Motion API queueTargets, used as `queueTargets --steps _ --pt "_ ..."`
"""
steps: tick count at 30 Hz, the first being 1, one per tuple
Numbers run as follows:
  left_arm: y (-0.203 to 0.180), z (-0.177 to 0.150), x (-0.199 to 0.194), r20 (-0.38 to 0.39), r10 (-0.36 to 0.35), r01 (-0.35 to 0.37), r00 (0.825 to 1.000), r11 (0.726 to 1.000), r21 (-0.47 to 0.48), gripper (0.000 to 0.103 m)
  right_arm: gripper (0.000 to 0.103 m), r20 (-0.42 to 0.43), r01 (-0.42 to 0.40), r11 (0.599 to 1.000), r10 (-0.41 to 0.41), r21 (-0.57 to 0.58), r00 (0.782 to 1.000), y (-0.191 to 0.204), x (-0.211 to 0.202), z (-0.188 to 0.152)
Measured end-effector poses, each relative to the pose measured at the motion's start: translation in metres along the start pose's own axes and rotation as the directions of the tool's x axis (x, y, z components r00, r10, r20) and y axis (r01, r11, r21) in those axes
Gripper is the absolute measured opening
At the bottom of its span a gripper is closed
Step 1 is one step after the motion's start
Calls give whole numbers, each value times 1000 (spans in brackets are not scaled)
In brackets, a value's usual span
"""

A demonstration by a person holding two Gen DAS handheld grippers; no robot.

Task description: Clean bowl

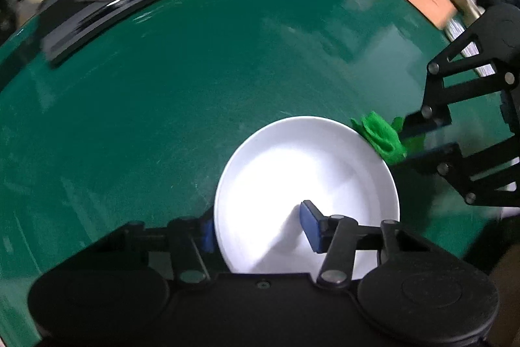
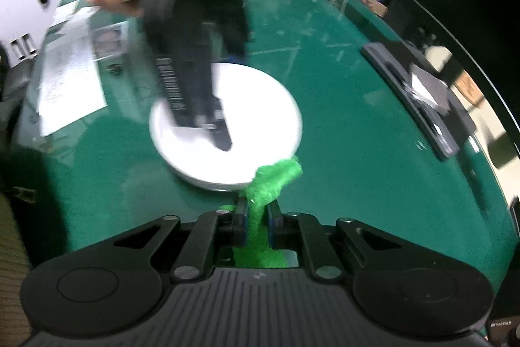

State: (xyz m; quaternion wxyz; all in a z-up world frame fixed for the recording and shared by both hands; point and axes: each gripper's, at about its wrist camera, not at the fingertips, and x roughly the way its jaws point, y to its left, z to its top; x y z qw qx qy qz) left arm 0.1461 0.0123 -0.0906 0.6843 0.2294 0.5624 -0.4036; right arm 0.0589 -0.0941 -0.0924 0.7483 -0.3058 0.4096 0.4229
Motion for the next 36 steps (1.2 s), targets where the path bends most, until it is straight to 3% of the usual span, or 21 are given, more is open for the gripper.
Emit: queueTargets --steps 3,8,10,15,21,23,27,30,34,36 --pt "-6 4 3 -38 -12 16 999 995 98 58 11 4 -53 998 53 -15 999 6 -2 -2" --pt "-19 6 7 -63 3 8 998 985 174 72 11 0 1 1000 -1 18 1000 -11 3 0" --pt "-21 6 8 -60 6 5 998 984 178 72 11 0 3 1000 -3 24 1000 -15 4 1" --pt "-20 3 7 -47 4 4 999 986 168 72 11 -23 -105 991 104 -79 994 10 6 1" --pt "-20 1 4 -43 9 -3 999 990 144 72 11 -38 -33 998 31 -54 999 -15 21 3" --pt "-20 0 3 -39 10 -4 999 990 139 72 11 -36 -46 997 44 -63 998 -13 19 6" --pt "-23 -2 3 -37 11 -6 999 990 138 72 11 -38 -139 980 135 -140 990 11 12 5" --pt "-24 -1 4 -37 13 -8 999 991 136 73 11 -45 -124 982 119 -144 992 7 17 8" --pt "-23 2 8 -34 17 -12 999 991 132 75 11 -34 -34 995 31 -98 999 -12 23 7" --pt "-24 2 9 -31 20 -16 999 991 130 80 11 -17 -39 996 38 -86 999 -12 18 10"
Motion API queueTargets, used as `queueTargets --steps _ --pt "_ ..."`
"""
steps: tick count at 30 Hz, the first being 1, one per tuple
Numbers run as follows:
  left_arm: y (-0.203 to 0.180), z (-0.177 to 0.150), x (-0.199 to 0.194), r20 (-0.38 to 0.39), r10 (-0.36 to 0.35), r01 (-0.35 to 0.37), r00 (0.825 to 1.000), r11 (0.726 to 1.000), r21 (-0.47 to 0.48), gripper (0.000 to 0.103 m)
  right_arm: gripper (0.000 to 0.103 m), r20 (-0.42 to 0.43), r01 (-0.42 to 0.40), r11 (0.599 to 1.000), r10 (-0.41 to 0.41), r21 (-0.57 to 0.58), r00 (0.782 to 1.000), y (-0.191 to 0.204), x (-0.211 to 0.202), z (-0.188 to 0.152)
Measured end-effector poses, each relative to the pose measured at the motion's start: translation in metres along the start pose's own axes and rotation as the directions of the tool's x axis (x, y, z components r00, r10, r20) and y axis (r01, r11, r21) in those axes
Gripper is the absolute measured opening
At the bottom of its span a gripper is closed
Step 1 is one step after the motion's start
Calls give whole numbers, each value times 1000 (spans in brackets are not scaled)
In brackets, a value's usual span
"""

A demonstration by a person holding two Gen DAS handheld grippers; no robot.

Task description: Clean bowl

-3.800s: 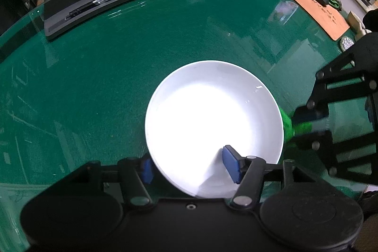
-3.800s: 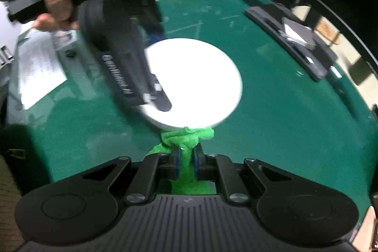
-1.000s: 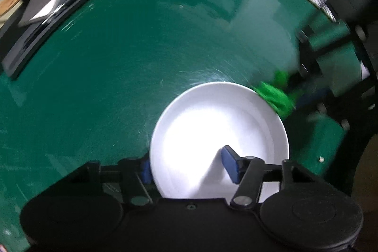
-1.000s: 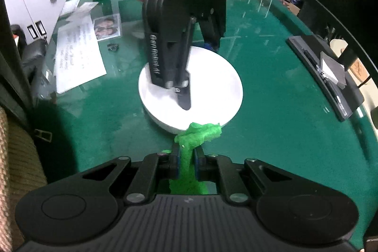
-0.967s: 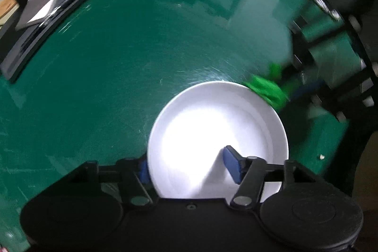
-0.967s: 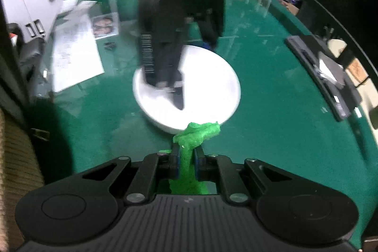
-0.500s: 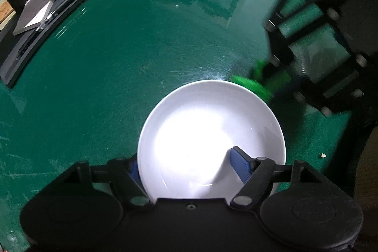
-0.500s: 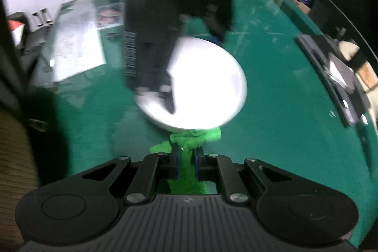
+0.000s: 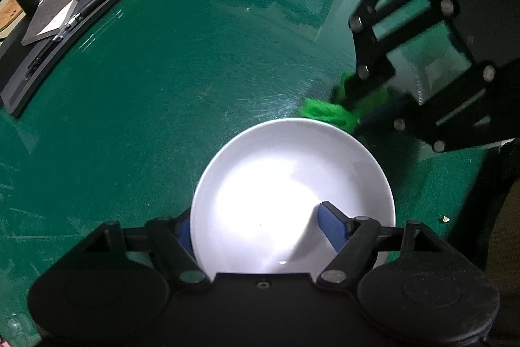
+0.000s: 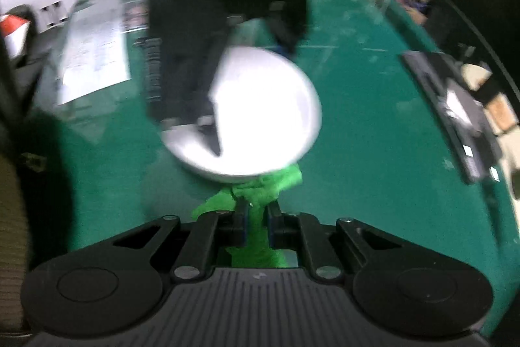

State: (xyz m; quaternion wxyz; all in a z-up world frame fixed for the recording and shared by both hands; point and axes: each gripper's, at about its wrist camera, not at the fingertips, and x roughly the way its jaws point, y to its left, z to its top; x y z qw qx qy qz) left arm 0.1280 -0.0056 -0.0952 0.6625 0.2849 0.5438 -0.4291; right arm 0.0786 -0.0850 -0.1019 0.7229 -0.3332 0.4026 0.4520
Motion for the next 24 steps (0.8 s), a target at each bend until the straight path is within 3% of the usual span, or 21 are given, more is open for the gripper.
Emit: queueTargets --steps 2,4,6,8,10,13,15,17,19,24 --pt "-1 0 1 -2 4 -4 1000 1000 -4 83 11 11 -21 1000 21 -10 1000 7 -5 2" --pt "-1 1 1 -4 7 -7 1000 1000 -16 77 11 18 -30 999 30 10 999 9 -7 0" --pt "0 -2 -5 19 5 -4 1000 998 -63 55 11 28 -5 995 3 95 1000 -1 -7 -3" --pt "3 -10 -11 58 41 -32 997 989 -144 47 10 41 18 967 -29 254 999 -19 -8 -10" --pt "6 -18 -15 78 48 -32 996 981 -189 40 10 54 19 890 -48 455 997 -42 -8 -20" --pt "6 -28 -18 100 58 -31 993 968 -248 39 10 74 -37 674 -26 738 997 -66 -4 -44" --pt "5 -27 -16 105 65 -36 992 965 -258 39 10 118 -99 561 3 822 993 -69 -2 -53" --pt "1 -29 -17 111 68 -37 992 966 -255 39 10 161 -153 479 23 865 987 -66 0 -57" --pt "-1 -29 -19 117 69 -38 991 967 -250 40 10 177 -171 437 27 883 984 -61 2 -57" --pt "-4 -31 -19 132 86 -50 988 967 -250 43 10 261 -263 274 47 925 964 -66 12 -51"
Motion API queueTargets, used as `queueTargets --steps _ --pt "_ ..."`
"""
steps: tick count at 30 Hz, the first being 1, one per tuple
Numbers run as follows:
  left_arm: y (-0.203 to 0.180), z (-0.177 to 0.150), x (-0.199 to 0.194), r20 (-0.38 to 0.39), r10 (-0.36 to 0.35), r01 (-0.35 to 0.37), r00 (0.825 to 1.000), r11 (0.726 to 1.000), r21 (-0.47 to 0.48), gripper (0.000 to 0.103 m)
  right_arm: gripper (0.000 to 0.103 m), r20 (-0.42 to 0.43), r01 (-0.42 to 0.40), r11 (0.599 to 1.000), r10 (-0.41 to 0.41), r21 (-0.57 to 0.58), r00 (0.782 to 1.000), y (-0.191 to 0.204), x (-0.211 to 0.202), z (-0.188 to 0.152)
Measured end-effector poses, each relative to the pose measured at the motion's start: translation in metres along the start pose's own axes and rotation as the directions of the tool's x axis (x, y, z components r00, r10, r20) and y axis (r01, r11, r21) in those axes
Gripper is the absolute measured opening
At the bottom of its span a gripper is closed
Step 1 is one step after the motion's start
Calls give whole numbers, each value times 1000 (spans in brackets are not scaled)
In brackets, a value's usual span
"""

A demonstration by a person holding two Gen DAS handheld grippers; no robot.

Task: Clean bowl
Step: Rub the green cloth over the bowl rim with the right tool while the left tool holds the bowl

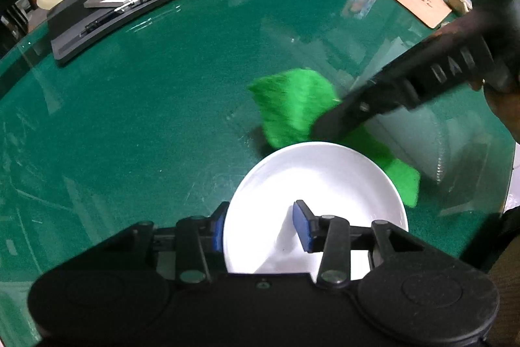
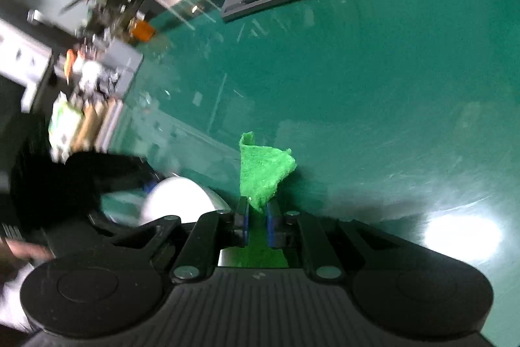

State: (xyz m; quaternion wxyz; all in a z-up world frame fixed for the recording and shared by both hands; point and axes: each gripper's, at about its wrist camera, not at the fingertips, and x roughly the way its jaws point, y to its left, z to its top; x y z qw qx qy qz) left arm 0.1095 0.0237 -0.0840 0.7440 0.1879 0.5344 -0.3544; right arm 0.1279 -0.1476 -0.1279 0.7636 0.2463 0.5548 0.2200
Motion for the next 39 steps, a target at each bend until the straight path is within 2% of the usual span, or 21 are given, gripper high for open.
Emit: queueTargets --steps 1,7,12,19,28,32,35,39 --pt "1 3 3 3 3 -3 1000 1000 -2 43 10 4 -21 999 21 38 1000 0 2 2" --pt "0 -1 1 23 4 -4 1000 1000 -11 47 11 -7 -27 990 29 135 1000 -9 -5 -2" --pt "-2 1 2 30 6 -5 1000 1000 -11 49 11 -19 -46 961 53 271 998 -21 -10 -11" --pt "-5 -1 2 29 2 -1 1000 1000 -16 52 14 28 -81 957 76 280 997 -3 6 1" --pt "-3 -4 3 32 -10 10 999 1000 -9 56 11 0 -44 939 47 342 999 -27 -10 -23" --pt "-5 -7 4 37 -1 2 999 1000 -18 60 11 63 -102 911 84 399 994 -22 3 -13" --pt "-7 -9 5 37 6 -5 999 1000 -22 63 11 91 -134 907 106 399 990 -15 12 -7" --pt "-11 -10 8 35 3 -3 999 1000 -1 69 11 97 -137 897 106 421 990 -22 6 -15"
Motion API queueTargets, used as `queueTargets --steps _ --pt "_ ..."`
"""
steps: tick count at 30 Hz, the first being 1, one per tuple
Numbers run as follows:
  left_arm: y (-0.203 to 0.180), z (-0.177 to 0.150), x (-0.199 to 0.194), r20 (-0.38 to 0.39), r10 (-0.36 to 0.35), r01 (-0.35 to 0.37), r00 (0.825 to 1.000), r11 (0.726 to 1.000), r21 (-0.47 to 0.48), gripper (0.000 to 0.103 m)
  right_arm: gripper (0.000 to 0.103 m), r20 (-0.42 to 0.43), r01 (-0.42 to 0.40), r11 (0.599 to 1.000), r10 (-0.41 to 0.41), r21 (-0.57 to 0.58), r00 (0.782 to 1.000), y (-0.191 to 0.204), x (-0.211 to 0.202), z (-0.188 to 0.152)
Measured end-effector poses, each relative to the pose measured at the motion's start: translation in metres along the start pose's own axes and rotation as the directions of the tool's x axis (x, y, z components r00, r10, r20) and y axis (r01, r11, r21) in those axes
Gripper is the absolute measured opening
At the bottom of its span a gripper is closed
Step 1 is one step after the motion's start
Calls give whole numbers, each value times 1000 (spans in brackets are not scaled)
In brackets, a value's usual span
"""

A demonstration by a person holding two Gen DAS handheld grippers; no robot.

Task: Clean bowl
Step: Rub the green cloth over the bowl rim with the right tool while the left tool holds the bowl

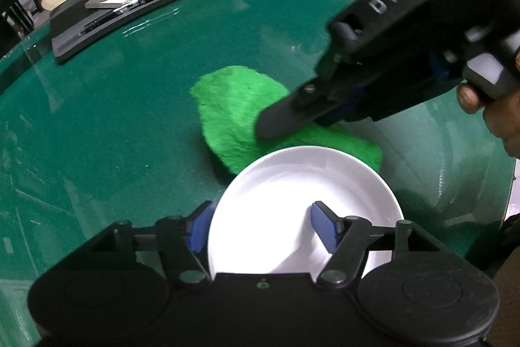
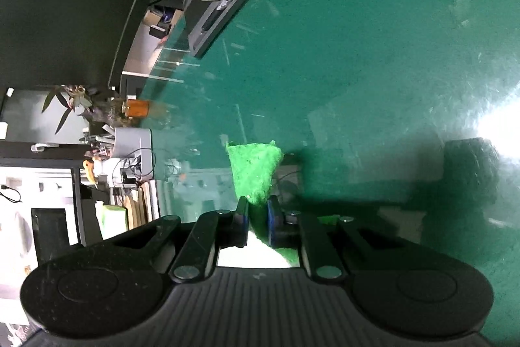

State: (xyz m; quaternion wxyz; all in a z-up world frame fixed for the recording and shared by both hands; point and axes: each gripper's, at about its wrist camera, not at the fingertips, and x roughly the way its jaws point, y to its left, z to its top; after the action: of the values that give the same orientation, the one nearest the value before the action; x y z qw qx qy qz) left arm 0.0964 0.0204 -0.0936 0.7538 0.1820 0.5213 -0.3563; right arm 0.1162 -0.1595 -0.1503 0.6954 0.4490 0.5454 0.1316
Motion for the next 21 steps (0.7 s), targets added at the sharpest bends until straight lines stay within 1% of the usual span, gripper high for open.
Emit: queueTargets --steps 2,6,9,11,15,19,20,21 --pt "-1 -1 1 2 1 -1 1000 1000 7 72 11 -5 14 1000 -14 25 1000 -10 -9 -4" --pt "0 -2 2 6 -3 3 1000 1000 14 70 11 -4 19 996 -19 89 1000 -26 -20 -12" --pt "-1 -4 2 8 -8 8 1000 1000 12 65 11 14 5 995 -7 101 1000 -22 -14 -11" --pt "-1 -5 2 11 -7 7 1000 1000 7 65 11 42 -25 993 20 112 999 -15 -7 -9" --pt "-1 -6 1 21 -6 6 1000 1000 1 65 11 64 -49 987 40 152 997 -21 -13 -12" --pt "0 -7 2 27 -6 6 1000 1000 0 65 12 42 -31 977 23 209 999 -40 -27 -22" --pt "0 -7 2 28 -6 6 1000 1000 0 65 12 34 -34 968 26 247 999 -47 -31 -26" --pt "0 -7 2 28 -5 5 1000 1000 -2 65 12 37 -35 966 27 256 999 -47 -30 -26"
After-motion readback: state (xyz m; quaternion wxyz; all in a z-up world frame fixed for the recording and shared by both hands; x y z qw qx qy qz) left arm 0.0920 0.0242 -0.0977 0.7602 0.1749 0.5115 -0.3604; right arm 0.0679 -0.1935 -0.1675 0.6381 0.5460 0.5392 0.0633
